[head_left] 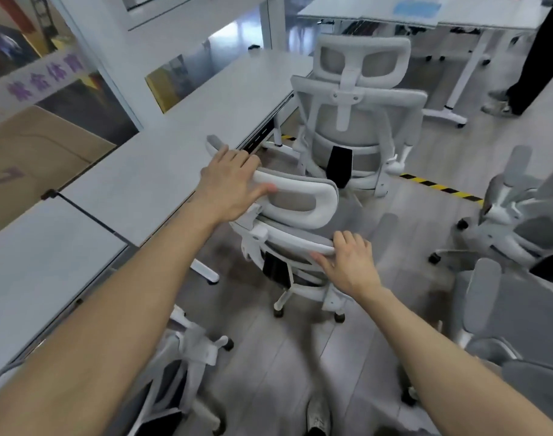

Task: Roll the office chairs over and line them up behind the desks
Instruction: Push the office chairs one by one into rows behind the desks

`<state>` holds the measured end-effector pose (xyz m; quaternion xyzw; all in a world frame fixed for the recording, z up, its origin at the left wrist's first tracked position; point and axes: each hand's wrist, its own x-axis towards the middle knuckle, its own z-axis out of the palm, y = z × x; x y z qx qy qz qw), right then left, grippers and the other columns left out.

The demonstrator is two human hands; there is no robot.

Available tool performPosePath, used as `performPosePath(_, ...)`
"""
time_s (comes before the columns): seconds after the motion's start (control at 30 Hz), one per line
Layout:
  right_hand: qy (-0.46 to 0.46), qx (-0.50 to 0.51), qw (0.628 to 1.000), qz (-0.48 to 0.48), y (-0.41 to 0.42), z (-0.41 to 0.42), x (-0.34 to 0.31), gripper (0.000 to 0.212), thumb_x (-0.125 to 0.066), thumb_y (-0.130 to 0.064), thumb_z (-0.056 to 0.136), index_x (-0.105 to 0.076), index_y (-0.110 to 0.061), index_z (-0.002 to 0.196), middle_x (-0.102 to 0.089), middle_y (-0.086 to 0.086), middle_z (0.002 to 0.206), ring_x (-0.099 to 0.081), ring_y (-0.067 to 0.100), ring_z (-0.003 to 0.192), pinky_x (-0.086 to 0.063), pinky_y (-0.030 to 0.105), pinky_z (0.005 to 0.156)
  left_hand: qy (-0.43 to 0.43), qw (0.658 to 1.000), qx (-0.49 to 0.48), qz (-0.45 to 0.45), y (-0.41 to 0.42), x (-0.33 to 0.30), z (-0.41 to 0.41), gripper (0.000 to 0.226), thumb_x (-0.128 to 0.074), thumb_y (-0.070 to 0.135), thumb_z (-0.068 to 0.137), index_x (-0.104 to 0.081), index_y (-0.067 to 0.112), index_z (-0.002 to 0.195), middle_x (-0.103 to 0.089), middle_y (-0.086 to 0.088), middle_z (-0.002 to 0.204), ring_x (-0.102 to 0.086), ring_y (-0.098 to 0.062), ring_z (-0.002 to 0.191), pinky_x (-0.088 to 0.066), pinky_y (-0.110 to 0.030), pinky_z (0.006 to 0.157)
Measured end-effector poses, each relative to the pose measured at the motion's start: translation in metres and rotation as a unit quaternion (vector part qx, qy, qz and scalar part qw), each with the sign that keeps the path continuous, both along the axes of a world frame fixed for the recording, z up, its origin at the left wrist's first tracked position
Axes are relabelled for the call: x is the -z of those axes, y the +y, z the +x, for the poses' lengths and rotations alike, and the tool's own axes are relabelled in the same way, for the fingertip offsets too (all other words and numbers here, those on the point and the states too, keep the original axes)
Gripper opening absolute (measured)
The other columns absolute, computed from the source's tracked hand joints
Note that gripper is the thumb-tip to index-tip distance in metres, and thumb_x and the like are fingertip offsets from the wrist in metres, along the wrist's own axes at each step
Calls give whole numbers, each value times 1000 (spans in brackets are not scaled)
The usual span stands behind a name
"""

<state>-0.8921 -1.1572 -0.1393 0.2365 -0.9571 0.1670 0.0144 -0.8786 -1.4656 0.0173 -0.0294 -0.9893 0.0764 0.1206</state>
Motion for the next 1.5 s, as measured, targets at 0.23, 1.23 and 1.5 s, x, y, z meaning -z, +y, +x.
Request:
performPosePath(0.23,-38,-25,999,25,36,-18,0,55,-53,-73,98,-54,-20,112,-61,3,113,-56,31,115,-31,53,125,52,998,-23,-5,39,7,13,81,-26,87,100,-65,17,114,-69,-4,109,-62,-32,108,-41,-51,112)
performPosePath(1.23,20,-153,988,1,30,-105,-15,91,-59,-107,62,-61,-27,105,-56,-10,101,-50,21,108,-43,43,104,222,958,-147,105,63,33,42,78,-51,99,84,-63,22,77,-60,5,72,-58,-23,70,-44,-45,77)
performPosePath(1.5,35,-268,963,-18,-11,-194,-8,100,-59,-107,63,-66,-19,109,-60,-3,104,-48,23,115,-40,50,119,232,933,-264,78,78,38,22,73,-57,91,89,-75,22,98,-69,4,87,-64,-24,81,-46,-46,82)
